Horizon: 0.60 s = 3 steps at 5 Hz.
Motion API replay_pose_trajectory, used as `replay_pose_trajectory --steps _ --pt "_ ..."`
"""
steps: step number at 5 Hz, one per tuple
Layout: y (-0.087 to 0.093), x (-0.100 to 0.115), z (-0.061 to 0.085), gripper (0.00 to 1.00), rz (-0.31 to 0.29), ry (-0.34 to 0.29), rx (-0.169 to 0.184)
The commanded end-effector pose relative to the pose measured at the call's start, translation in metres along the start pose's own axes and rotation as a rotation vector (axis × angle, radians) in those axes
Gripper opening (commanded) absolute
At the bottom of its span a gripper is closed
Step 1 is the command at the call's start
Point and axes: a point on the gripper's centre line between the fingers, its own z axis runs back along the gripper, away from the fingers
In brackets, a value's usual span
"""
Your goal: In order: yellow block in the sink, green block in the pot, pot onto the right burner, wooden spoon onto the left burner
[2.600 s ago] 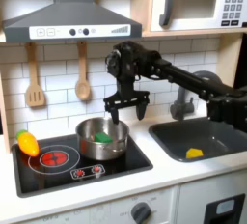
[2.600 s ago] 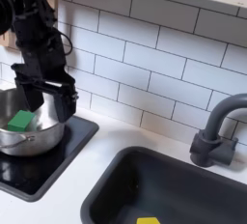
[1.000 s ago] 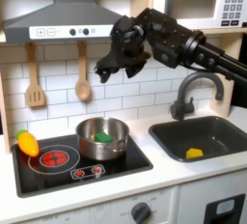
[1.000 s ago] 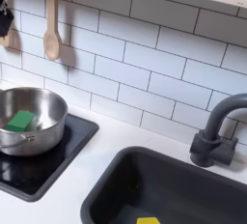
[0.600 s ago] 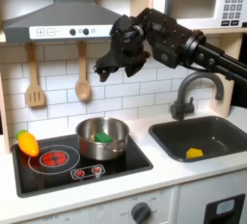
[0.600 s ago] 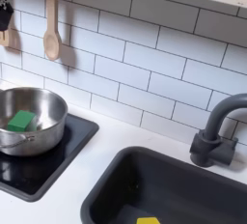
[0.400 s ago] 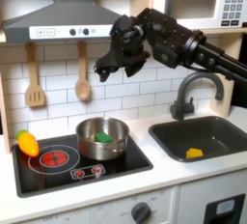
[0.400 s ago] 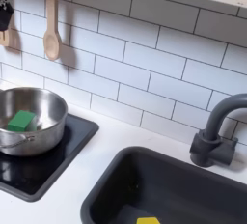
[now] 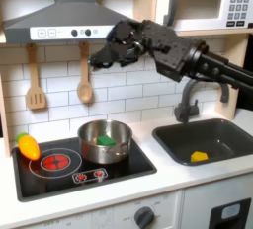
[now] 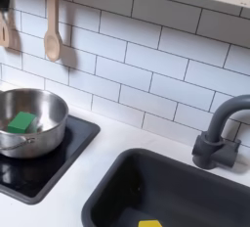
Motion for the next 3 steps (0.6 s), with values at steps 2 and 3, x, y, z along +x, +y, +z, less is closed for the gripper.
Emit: replay_pose_trajectory --steps 2,3 --pt "0.005 0.01 -0.019 0.25 -0.034 -0.085 -0.03" --pt "0.007 0.019 -0.02 0.0 -0.039 -0.109 -0.027"
